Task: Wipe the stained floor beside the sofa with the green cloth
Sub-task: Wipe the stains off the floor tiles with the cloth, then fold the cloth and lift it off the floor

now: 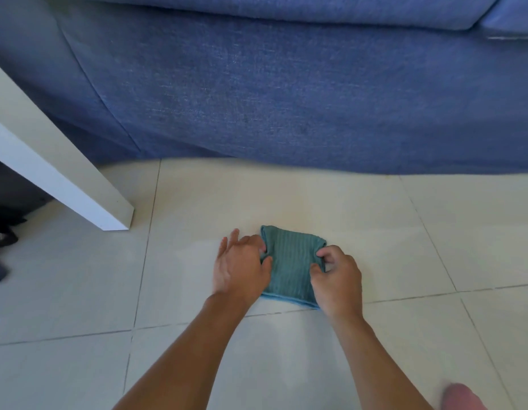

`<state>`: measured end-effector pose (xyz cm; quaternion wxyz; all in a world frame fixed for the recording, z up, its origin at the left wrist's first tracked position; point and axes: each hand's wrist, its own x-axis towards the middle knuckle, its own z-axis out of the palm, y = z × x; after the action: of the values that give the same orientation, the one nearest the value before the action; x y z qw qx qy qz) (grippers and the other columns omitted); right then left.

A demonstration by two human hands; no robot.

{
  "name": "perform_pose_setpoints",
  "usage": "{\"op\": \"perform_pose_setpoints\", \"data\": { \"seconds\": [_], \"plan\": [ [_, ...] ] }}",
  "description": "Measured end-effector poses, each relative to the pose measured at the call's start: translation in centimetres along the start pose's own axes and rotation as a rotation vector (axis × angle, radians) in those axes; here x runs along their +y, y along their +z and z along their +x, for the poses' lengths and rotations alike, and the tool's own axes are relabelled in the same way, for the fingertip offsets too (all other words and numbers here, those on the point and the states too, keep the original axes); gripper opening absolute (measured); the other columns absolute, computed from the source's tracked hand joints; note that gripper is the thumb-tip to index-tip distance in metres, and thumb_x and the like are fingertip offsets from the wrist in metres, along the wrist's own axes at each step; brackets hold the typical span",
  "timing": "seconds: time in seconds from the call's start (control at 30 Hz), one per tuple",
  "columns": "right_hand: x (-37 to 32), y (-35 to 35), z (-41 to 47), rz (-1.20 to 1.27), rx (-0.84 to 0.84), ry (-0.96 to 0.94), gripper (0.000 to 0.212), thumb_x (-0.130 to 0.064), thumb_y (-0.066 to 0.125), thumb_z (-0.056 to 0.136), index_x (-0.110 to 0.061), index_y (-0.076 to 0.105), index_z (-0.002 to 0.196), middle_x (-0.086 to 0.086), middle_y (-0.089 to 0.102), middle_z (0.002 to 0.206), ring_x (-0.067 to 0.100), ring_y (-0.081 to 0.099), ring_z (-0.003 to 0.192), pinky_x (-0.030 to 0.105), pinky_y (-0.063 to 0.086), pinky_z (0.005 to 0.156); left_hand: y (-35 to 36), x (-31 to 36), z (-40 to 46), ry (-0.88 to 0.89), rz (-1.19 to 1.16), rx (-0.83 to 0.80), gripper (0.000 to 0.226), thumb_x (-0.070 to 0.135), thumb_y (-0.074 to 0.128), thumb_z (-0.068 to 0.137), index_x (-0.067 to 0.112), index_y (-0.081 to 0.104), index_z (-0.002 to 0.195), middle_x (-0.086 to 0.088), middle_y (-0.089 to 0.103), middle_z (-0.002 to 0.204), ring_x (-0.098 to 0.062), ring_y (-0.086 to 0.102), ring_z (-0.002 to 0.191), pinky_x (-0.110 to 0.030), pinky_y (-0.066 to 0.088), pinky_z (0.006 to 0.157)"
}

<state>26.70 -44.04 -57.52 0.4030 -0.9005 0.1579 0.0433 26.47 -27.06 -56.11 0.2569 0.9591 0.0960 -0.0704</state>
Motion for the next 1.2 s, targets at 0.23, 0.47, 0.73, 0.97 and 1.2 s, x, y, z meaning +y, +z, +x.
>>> {"op": "perform_pose_setpoints", "data": {
  "seconds": [0.23, 0.47, 0.73, 0.97, 1.2],
  "plan": [
    [-1.1, -0.5, 0.5, 0.098, -0.15, 0.186, 0.047, -0.009, 0.067, 0.091, -0.018, 0.042, 0.13, -0.004, 0.065, 0.085, 0.009, 0.061, 0.073, 0.023, 0.041, 0.053, -0.5, 1.0, 0.2, 0.04, -0.277, -0.04, 0.032, 0.013, 0.05, 0.091, 0.029, 0.042, 0.117, 0.001, 0.065, 0.094, -0.023, 0.064, 0.073, -0.043, 0.056, 0.067],
    [-0.8, -1.8, 0.3, 0.21, -0.126, 0.11, 0.061, -0.001, 0.06, 0.088, -0.046, 0.05, 0.128, 0.006, 0.071, 0.078, 0.021, 0.067, 0.067, 0.016, 0.048, 0.049, -0.1, -0.6, 0.3, 0.074, -0.376, -0.12, 0.045, 0.001, 0.043, 0.095, 0.03, 0.068, 0.118, 0.006, 0.055, 0.118, -0.013, 0.057, 0.101, -0.002, 0.039, 0.07],
    [-4.9, -2.4, 2.4, 0.196, -0.43, 0.091, 0.018, -0.008, 0.076, 0.083, -0.025, 0.079, 0.085, 0.011, 0.078, 0.101, 0.028, 0.074, 0.09, 0.044, 0.058, 0.086, -4.6, -1.1, 0.1, -0.006, -0.436, -0.116, 0.048, 0.015, 0.073, 0.084, 0.022, 0.06, 0.129, 0.01, 0.046, 0.123, -0.015, 0.058, 0.102, -0.027, 0.054, 0.086],
    [-21.2, -6.9, 4.7, 0.23, -0.518, -0.185, 0.01, -0.016, 0.072, 0.081, -0.025, 0.077, 0.079, 0.006, 0.071, 0.084, 0.022, 0.065, 0.079, 0.037, 0.054, 0.072, -19.8, 2.9, 1.3, -0.022, -0.329, 0.252, 0.052, 0.012, 0.074, 0.08, 0.013, 0.061, 0.13, -0.006, 0.051, 0.132, -0.02, 0.052, 0.12, -0.004, 0.027, 0.087],
    [-39.1, -12.0, 2.4, 0.426, -0.645, -0.434, 0.022, -0.002, 0.062, 0.091, -0.018, 0.075, 0.084, 0.014, 0.073, 0.091, 0.027, 0.065, 0.082, 0.042, 0.049, 0.077, -38.8, 8.0, -2.6, -0.095, -0.219, 0.56, 0.053, 0.015, 0.07, 0.079, 0.014, 0.061, 0.131, -0.007, 0.057, 0.131, -0.023, 0.059, 0.114, -0.02, 0.042, 0.086]
  ]
}}
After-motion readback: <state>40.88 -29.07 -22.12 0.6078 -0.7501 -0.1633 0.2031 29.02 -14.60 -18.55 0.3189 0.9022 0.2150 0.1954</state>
